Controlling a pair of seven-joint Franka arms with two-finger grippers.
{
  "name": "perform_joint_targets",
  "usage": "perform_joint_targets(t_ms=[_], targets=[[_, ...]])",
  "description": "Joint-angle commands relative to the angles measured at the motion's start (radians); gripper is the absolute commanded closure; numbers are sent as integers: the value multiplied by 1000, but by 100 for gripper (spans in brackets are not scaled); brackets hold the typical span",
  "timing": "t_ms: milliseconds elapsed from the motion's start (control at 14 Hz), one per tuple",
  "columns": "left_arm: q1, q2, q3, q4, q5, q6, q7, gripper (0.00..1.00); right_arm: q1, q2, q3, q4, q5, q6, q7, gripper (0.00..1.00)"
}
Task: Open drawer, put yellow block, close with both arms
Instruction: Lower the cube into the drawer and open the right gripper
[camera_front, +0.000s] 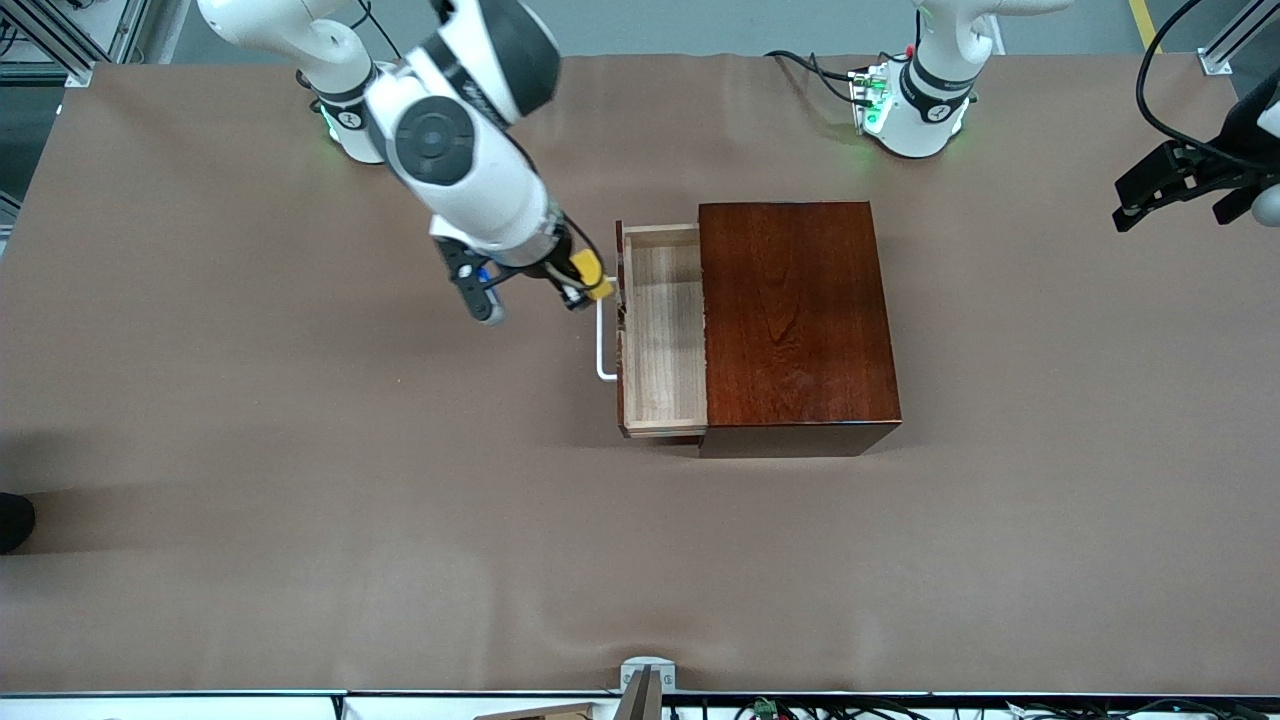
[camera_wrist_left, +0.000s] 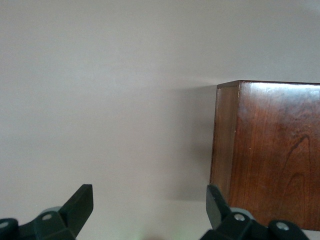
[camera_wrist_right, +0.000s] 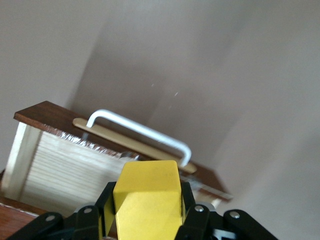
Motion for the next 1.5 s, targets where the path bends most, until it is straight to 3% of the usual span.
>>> perform_joint_targets(t_ms=[0, 357, 714, 1429], targets=[[13, -15, -4, -21, -24, -8, 22, 0, 14, 49, -13, 39, 17, 13, 84, 100], [10, -15, -5, -23, -24, -20, 22, 0, 46, 153, -13, 154, 19, 18, 253, 100], [13, -17, -5, -23, -24, -30, 22, 0, 77, 204, -13, 159, 16, 56, 368, 100], [13, -14, -2, -23, -24, -33, 39, 0, 123, 276, -14, 144, -1, 145, 368, 100]])
